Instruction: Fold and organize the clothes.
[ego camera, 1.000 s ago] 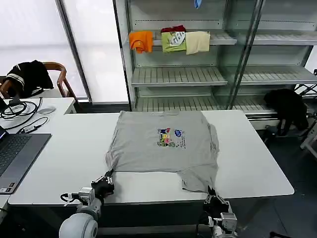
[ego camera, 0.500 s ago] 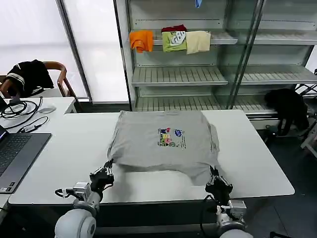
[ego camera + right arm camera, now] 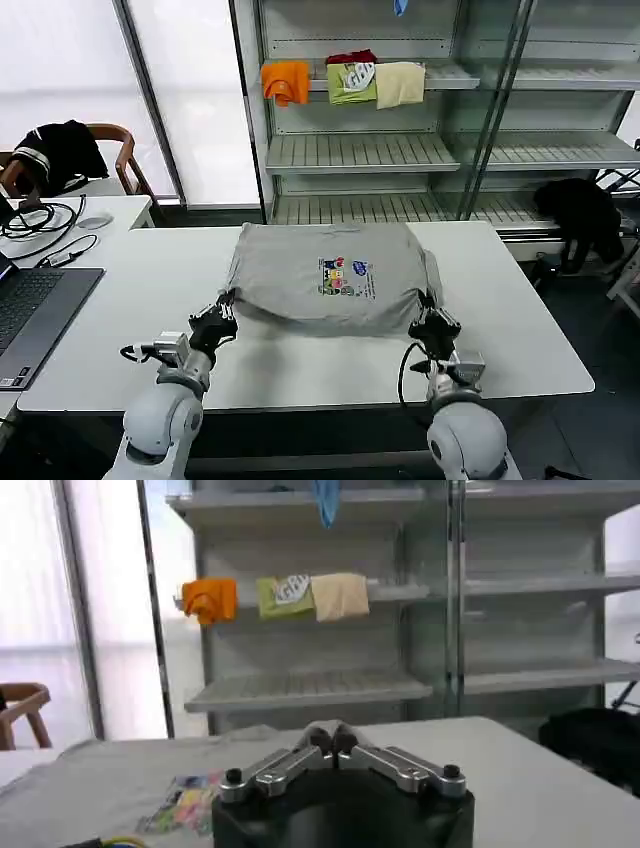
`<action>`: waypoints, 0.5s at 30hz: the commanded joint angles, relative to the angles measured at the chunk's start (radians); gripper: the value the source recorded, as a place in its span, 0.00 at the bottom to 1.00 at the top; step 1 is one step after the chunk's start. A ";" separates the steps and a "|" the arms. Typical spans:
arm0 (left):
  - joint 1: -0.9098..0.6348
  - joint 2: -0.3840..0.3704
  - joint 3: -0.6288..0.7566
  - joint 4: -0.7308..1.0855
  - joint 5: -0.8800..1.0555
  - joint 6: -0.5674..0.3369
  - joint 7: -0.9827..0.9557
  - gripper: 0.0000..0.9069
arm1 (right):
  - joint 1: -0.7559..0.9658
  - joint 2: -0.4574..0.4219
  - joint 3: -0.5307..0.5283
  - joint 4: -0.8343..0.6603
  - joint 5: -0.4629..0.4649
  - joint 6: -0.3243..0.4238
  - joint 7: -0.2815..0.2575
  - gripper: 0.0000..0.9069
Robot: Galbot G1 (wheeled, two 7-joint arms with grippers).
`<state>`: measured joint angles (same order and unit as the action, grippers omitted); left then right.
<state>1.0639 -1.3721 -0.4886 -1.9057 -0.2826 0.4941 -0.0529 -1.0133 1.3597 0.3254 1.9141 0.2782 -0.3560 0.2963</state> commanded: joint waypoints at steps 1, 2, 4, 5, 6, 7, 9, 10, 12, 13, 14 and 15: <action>-0.156 0.000 0.001 0.157 -0.037 -0.001 -0.009 0.01 | 0.258 0.014 -0.005 -0.232 0.016 -0.024 -0.021 0.00; -0.169 0.005 0.003 0.175 -0.038 -0.002 -0.009 0.01 | 0.267 0.014 -0.008 -0.242 0.017 -0.029 -0.024 0.00; -0.182 0.008 0.007 0.189 -0.038 0.004 -0.009 0.01 | 0.293 0.021 -0.018 -0.292 0.014 -0.041 -0.034 0.00; -0.193 0.012 0.010 0.201 -0.040 0.011 -0.008 0.01 | 0.302 0.027 -0.021 -0.317 0.010 -0.039 -0.035 0.00; -0.200 0.013 0.012 0.211 -0.043 0.014 -0.008 0.01 | 0.312 0.035 -0.022 -0.341 0.004 -0.036 -0.039 0.00; -0.214 0.014 0.014 0.225 -0.048 0.018 -0.007 0.01 | 0.320 0.040 -0.024 -0.369 0.004 -0.033 -0.040 0.00; -0.237 0.016 0.019 0.257 -0.052 0.021 -0.006 0.01 | 0.339 0.053 -0.027 -0.417 0.002 -0.026 -0.045 0.00; -0.251 0.016 0.021 0.280 -0.052 0.021 -0.006 0.01 | 0.346 0.057 -0.028 -0.428 0.003 -0.025 -0.047 0.00; -0.271 0.020 0.028 0.308 -0.060 0.023 -0.005 0.01 | 0.368 0.070 -0.030 -0.469 0.002 -0.024 -0.053 0.00; -0.282 0.023 0.031 0.340 -0.059 0.022 -0.004 0.01 | 0.374 0.074 -0.030 -0.477 0.002 -0.026 -0.054 0.00; -0.288 0.025 0.033 0.350 -0.059 0.021 -0.003 0.01 | 0.380 0.079 -0.031 -0.486 0.001 -0.030 -0.055 0.00; -0.292 0.026 0.035 0.359 -0.059 0.021 -0.002 0.01 | 0.383 0.081 -0.032 -0.493 -0.004 -0.031 -0.058 0.00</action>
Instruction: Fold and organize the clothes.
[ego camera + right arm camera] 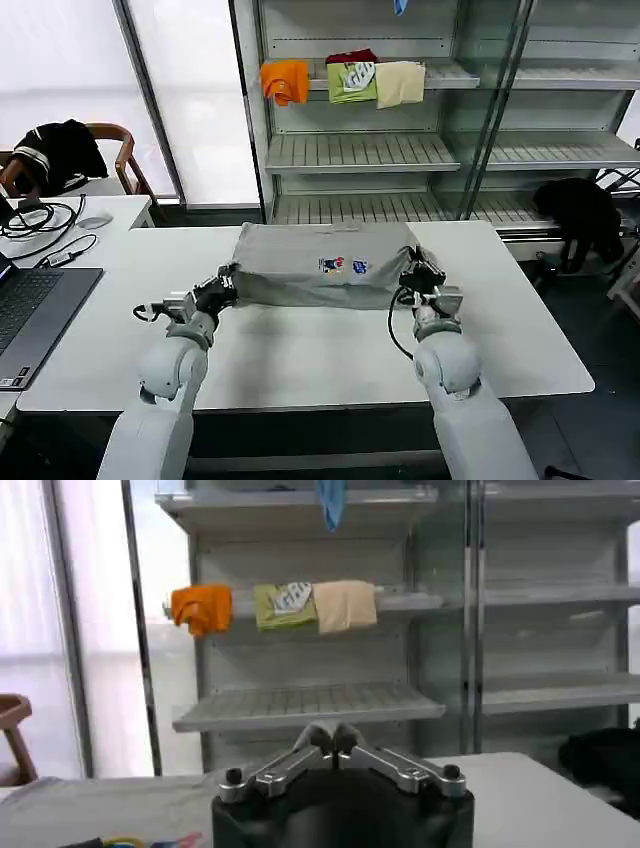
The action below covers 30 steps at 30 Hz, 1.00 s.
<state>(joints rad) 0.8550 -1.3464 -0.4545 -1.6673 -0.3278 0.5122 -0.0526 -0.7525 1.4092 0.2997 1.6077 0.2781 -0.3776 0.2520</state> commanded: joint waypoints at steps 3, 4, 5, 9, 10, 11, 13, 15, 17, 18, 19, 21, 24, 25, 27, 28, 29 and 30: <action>-0.096 0.003 0.005 0.146 -0.014 0.002 0.000 0.01 | 0.131 0.035 -0.008 -0.208 -0.009 -0.023 -0.017 0.00; -0.097 0.005 0.008 0.150 -0.014 0.003 0.001 0.01 | 0.133 0.036 -0.008 -0.215 -0.011 -0.031 -0.017 0.00; -0.097 0.006 0.011 0.153 -0.014 0.003 0.002 0.01 | 0.134 0.038 -0.007 -0.219 -0.010 -0.043 -0.017 0.00; -0.100 0.011 0.017 0.166 -0.013 0.007 0.003 1.00 | 0.124 0.036 -0.009 -0.213 -0.020 -0.120 -0.030 1.00; -0.100 0.011 0.020 0.169 -0.009 0.007 0.007 1.00 | 0.121 0.039 -0.009 -0.211 -0.026 -0.130 -0.033 1.00; -0.101 0.009 0.021 0.172 -0.009 0.009 0.003 1.00 | 0.120 0.041 -0.010 -0.210 -0.026 -0.142 -0.033 1.00; -0.105 0.006 0.021 0.176 -0.008 0.019 0.002 1.00 | 0.120 0.052 -0.007 -0.213 -0.025 -0.152 -0.025 1.00; -0.107 0.004 0.025 0.181 -0.002 0.026 -0.001 1.00 | 0.126 0.070 -0.003 -0.225 -0.014 -0.148 0.000 1.00; -0.109 0.003 0.028 0.181 0.000 0.044 -0.006 1.00 | 0.137 0.087 0.000 -0.240 0.026 -0.133 0.050 1.00; -0.109 0.003 0.029 0.178 0.000 0.048 -0.008 1.00 | 0.165 0.111 0.001 -0.269 0.088 -0.110 0.134 1.00; -0.108 0.003 0.030 0.176 0.001 0.054 -0.014 1.00 | 0.176 0.118 0.003 -0.283 0.114 -0.100 0.178 1.00; -0.105 0.003 0.031 0.168 0.000 0.064 -0.028 1.00 | 0.186 0.137 0.008 -0.293 0.141 -0.065 0.229 1.00; -0.101 0.003 0.031 0.159 0.000 0.066 -0.068 1.00 | 0.145 0.116 -0.002 -0.223 0.143 -0.093 0.217 1.00; -0.097 0.003 0.032 0.154 0.000 0.066 -0.073 1.00 | 0.135 0.113 -0.002 -0.207 0.145 -0.098 0.214 1.00; -0.081 0.002 0.035 0.129 0.003 0.067 -0.083 1.00 | 0.101 0.088 -0.001 -0.140 0.151 -0.126 0.216 1.00; -0.070 0.003 0.037 0.115 0.006 0.068 -0.084 1.00 | 0.088 0.079 0.001 -0.114 0.151 -0.139 0.218 1.00; -0.057 0.003 0.039 0.092 0.010 0.068 -0.085 1.00 | 0.077 0.073 0.002 -0.097 0.151 -0.148 0.220 1.00; -0.048 0.003 0.042 0.083 0.011 0.068 -0.085 1.00 | 0.059 0.059 0.003 -0.068 0.148 -0.159 0.222 1.00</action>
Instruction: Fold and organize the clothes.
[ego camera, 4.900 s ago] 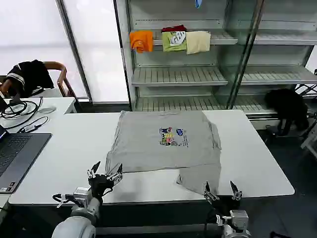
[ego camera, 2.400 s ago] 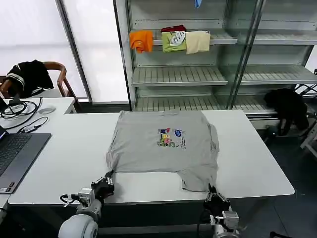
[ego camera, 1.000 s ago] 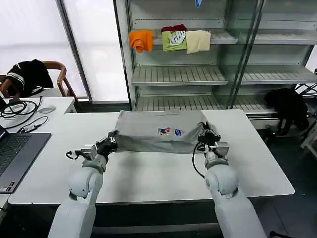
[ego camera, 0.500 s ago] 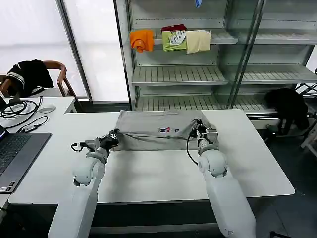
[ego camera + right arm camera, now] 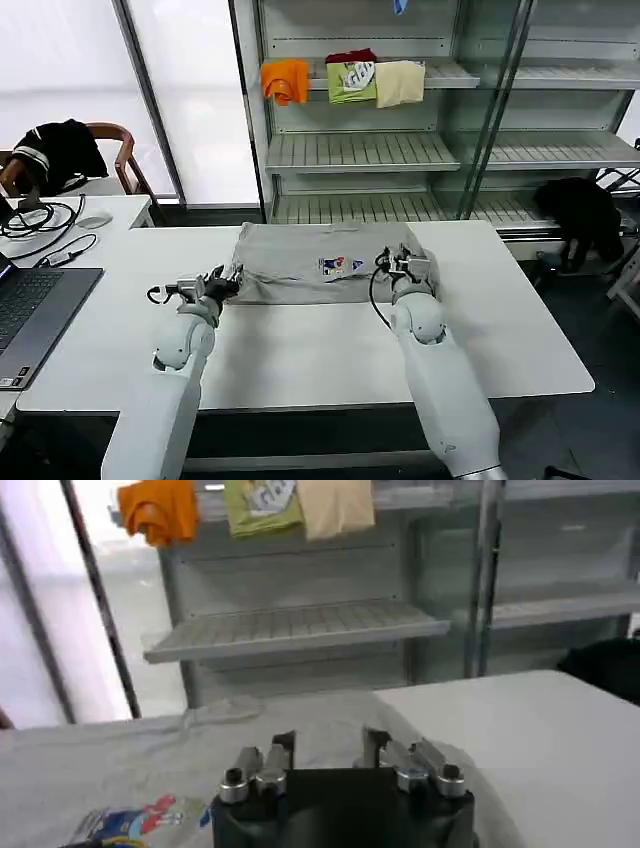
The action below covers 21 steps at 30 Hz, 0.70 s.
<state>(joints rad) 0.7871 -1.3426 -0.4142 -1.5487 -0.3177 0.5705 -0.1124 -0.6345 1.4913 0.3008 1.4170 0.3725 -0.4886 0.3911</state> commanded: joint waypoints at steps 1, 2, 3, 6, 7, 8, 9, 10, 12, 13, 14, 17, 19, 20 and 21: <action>0.028 0.000 0.003 -0.048 0.003 0.010 -0.026 1.00 | -0.070 -0.031 0.003 0.144 0.049 -0.049 0.085 1.00; 0.044 0.000 0.005 -0.056 0.004 0.011 -0.028 1.00 | -0.089 -0.042 0.003 0.165 0.040 -0.047 0.087 1.00; 0.053 0.000 0.007 -0.086 0.006 0.011 -0.030 1.00 | -0.108 -0.054 0.006 0.189 0.028 -0.045 0.089 1.00; 0.082 0.003 0.014 -0.120 0.012 0.011 -0.032 1.00 | -0.159 -0.087 0.017 0.260 0.026 -0.043 0.083 1.00; 0.097 0.005 0.017 -0.137 0.016 0.011 -0.032 1.00 | -0.170 -0.096 0.017 0.267 0.026 -0.043 0.080 1.00; 0.104 0.007 0.020 -0.150 0.021 0.011 -0.031 1.00 | -0.184 -0.107 0.017 0.289 0.026 -0.046 0.078 1.00; 0.122 0.008 0.021 -0.169 0.026 0.011 -0.030 1.00 | -0.199 -0.122 0.018 0.308 0.026 -0.054 0.071 1.00; 0.134 0.008 0.022 -0.189 0.028 0.010 -0.029 1.00 | -0.208 -0.133 0.020 0.317 0.027 -0.062 0.069 1.00; 0.151 0.009 0.022 -0.206 0.028 0.010 -0.029 1.00 | -0.219 -0.148 0.022 0.331 0.028 -0.071 0.067 1.00; 0.160 0.009 0.021 -0.214 0.030 0.010 -0.029 1.00 | -0.227 -0.160 0.025 0.337 0.028 -0.081 0.064 1.00; 0.163 0.009 0.019 -0.217 0.032 0.010 -0.029 1.00 | -0.231 -0.167 0.027 0.340 0.027 -0.086 0.062 1.00; 0.172 0.012 0.011 -0.218 0.042 0.010 -0.028 1.00 | -0.248 -0.191 0.024 0.343 0.010 -0.090 0.049 1.00; 0.177 0.015 0.007 -0.217 0.044 0.009 -0.027 1.00 | -0.256 -0.203 0.020 0.338 -0.006 -0.091 0.043 1.00; 0.178 0.015 0.005 -0.214 0.044 0.009 -0.027 1.00 | -0.257 -0.206 0.019 0.336 -0.009 -0.091 0.040 1.00; 0.178 0.016 0.002 -0.209 0.047 0.009 -0.027 1.00 | -0.257 -0.208 0.019 0.331 -0.011 -0.091 0.038 1.00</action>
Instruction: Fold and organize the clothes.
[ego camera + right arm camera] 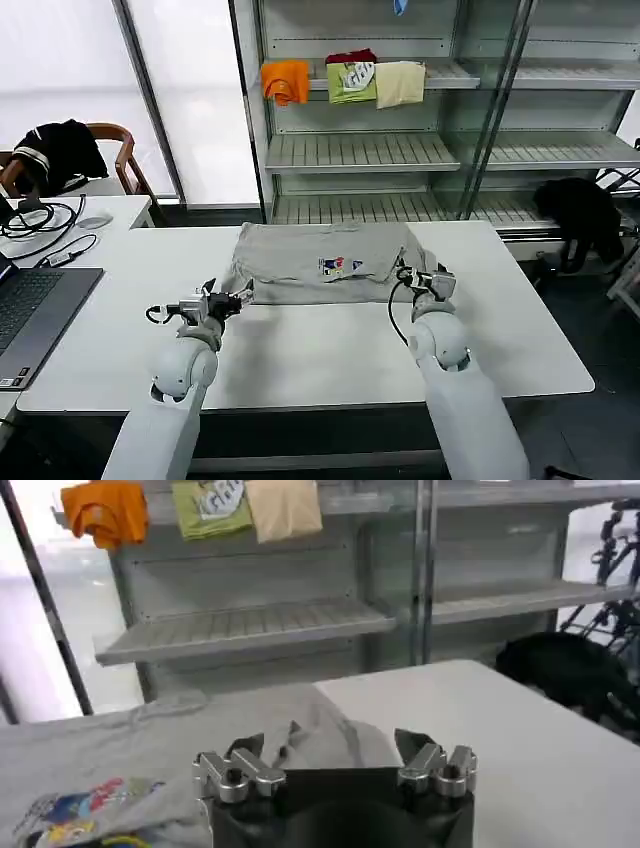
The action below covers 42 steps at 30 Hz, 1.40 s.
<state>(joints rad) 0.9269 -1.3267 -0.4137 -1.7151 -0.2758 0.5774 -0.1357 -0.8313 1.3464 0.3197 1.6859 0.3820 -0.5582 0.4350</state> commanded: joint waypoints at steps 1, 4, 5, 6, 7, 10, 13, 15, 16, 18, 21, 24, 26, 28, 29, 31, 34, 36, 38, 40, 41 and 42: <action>0.036 0.000 0.000 -0.034 0.008 0.002 -0.004 1.00 | -0.061 -0.063 0.000 0.060 -0.021 -0.022 -0.007 1.00; 0.026 0.002 -0.012 -0.005 0.014 0.001 -0.007 1.00 | -0.063 -0.068 -0.006 0.046 -0.021 -0.021 -0.006 1.00; 0.021 0.004 -0.015 0.003 0.013 0.001 -0.008 1.00 | -0.063 -0.066 -0.008 0.039 -0.022 -0.021 -0.004 1.00; 0.017 0.006 -0.017 0.008 0.012 0.001 -0.009 1.00 | -0.063 -0.066 -0.010 0.033 -0.023 -0.021 -0.005 1.00; 0.014 0.006 -0.018 0.012 0.012 0.001 -0.011 1.00 | -0.063 -0.066 -0.010 0.029 -0.023 -0.021 -0.004 1.00; 0.002 0.006 -0.021 0.033 0.013 0.001 -0.013 1.00 | -0.060 -0.062 -0.009 0.012 -0.029 -0.021 -0.002 1.00; -0.006 0.003 -0.021 0.053 0.013 0.001 -0.014 1.00 | -0.055 -0.064 -0.011 -0.001 -0.029 -0.021 -0.005 1.00; -0.007 0.001 -0.019 0.061 0.013 0.001 -0.011 1.00 | -0.053 -0.065 -0.011 -0.007 -0.029 -0.021 -0.006 1.00; -0.007 0.000 -0.019 0.066 0.013 0.001 -0.011 1.00 | -0.052 -0.066 -0.011 -0.010 -0.028 -0.021 -0.007 1.00; -0.007 -0.001 -0.019 0.079 0.013 0.000 -0.009 1.00 | -0.052 -0.067 -0.012 -0.015 -0.028 -0.022 -0.007 1.00; -0.012 -0.003 -0.020 0.099 0.012 0.001 -0.009 1.00 | -0.054 -0.071 -0.015 -0.022 -0.028 -0.021 -0.012 1.00; -0.015 -0.003 -0.021 0.107 0.010 0.001 -0.009 1.00 | -0.058 -0.072 -0.019 -0.029 -0.027 -0.021 -0.016 1.00; -0.017 -0.002 -0.020 0.113 0.010 0.001 -0.009 1.00 | -0.055 -0.070 -0.020 -0.038 -0.024 -0.021 -0.016 1.00; -0.017 -0.002 -0.018 0.114 0.012 0.001 -0.009 1.00 | -0.049 -0.067 -0.020 -0.046 -0.024 -0.021 -0.015 1.00; -0.016 -0.002 -0.015 0.114 0.014 0.001 -0.009 0.96 | -0.043 -0.064 -0.022 -0.052 -0.024 -0.021 -0.016 1.00; -0.016 -0.002 -0.011 0.115 0.018 0.001 -0.008 0.88 | -0.037 -0.063 -0.027 -0.058 -0.025 -0.022 -0.016 1.00; -0.023 -0.001 -0.009 0.119 0.019 0.001 -0.008 0.43 | -0.028 -0.057 -0.037 -0.069 -0.027 -0.022 -0.020 0.92; -0.027 0.002 -0.008 0.123 0.018 0.002 -0.005 0.26 | -0.026 -0.052 -0.039 -0.076 -0.026 -0.022 -0.024 0.61; -0.031 0.005 -0.006 0.131 0.017 0.002 -0.002 0.12 | -0.025 -0.045 -0.038 -0.088 -0.023 -0.022 -0.029 0.27; -0.034 0.005 -0.006 0.142 0.015 0.002 0.000 0.07 | -0.029 -0.036 -0.037 -0.097 -0.018 -0.022 -0.029 0.00; -0.034 0.005 -0.005 0.147 0.015 0.001 0.000 0.06 | -0.031 -0.034 -0.037 -0.099 -0.013 -0.022 -0.029 0.00; -0.033 0.005 -0.003 0.150 0.015 0.001 0.003 0.06 | -0.033 -0.030 -0.034 -0.101 -0.005 -0.022 -0.028 0.00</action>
<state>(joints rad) 0.8987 -1.3224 -0.4146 -1.5816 -0.2609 0.5774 -0.1331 -0.8647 1.3059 0.2867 1.6065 0.3657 -0.5764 0.4093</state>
